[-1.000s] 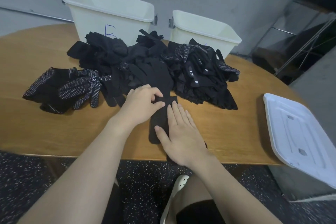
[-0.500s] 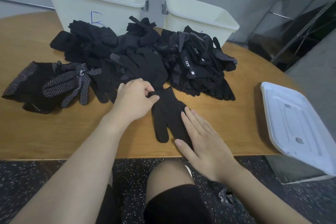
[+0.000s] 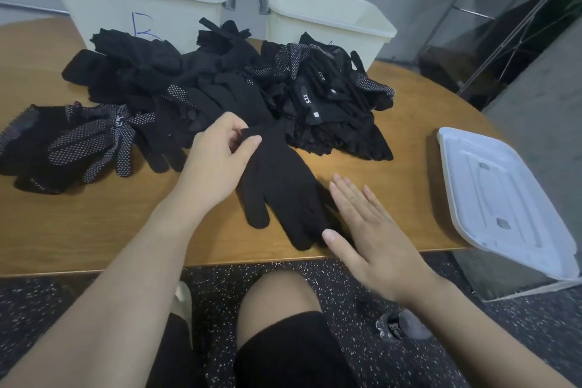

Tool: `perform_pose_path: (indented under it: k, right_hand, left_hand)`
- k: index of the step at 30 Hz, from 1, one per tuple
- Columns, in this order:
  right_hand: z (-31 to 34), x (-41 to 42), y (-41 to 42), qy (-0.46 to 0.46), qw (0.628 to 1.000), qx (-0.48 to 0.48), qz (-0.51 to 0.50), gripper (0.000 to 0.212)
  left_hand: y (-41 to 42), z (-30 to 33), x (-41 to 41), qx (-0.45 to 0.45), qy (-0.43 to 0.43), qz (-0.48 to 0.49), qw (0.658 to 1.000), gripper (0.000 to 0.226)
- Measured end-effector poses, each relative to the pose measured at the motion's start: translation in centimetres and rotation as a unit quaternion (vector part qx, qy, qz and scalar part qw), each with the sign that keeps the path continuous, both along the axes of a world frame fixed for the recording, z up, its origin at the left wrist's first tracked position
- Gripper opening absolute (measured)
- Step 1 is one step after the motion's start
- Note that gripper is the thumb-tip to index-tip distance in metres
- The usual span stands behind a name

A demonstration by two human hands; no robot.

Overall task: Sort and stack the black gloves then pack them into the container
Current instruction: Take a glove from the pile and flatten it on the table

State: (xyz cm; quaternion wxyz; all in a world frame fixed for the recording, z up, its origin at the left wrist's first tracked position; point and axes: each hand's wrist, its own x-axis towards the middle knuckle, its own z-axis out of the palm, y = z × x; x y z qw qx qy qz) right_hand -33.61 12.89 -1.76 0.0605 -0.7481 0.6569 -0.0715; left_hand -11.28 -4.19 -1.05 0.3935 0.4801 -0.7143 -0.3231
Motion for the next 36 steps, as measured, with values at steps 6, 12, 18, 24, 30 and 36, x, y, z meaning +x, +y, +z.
perform_pose_path:
  k: [6, 12, 18, 24, 30, 36]
  right_hand:
    - [0.1, -1.8, -1.2, -0.026, 1.000, 0.011, -0.014, 0.078]
    - [-0.2, -1.7, -1.6, -0.094, 0.995, 0.006, -0.028, 0.075]
    - [0.0, -0.6, -1.6, -0.143, 0.989, -0.028, -0.028, 0.069]
    - [-0.4, 0.0, -1.4, -0.117, 0.992, -0.032, -0.018, 0.070]
    - [-1.1, 0.1, -1.3, -0.096, 0.995, -0.019, -0.015, 0.070]
    - [-1.6, 0.2, -1.3, -0.061, 0.998, -0.005, -0.011, 0.072]
  left_hand:
    - [1.2, 1.5, -0.6, -0.040, 0.037, 0.016, 0.998, 0.018]
    - [4.4, 1.5, -1.0, -0.118, 0.005, 0.009, 0.993, 0.013]
    - [5.9, 0.3, -0.9, -0.169, -0.064, -0.039, 0.983, 0.011]
    - [6.9, -0.9, -0.8, -0.236, -0.127, -0.080, 0.960, 0.012]
    - [7.7, -1.7, -1.3, -0.240, -0.168, -0.101, 0.951, 0.018]
    - [7.5, -2.5, -1.2, -0.229, -0.182, -0.120, 0.949, 0.025]
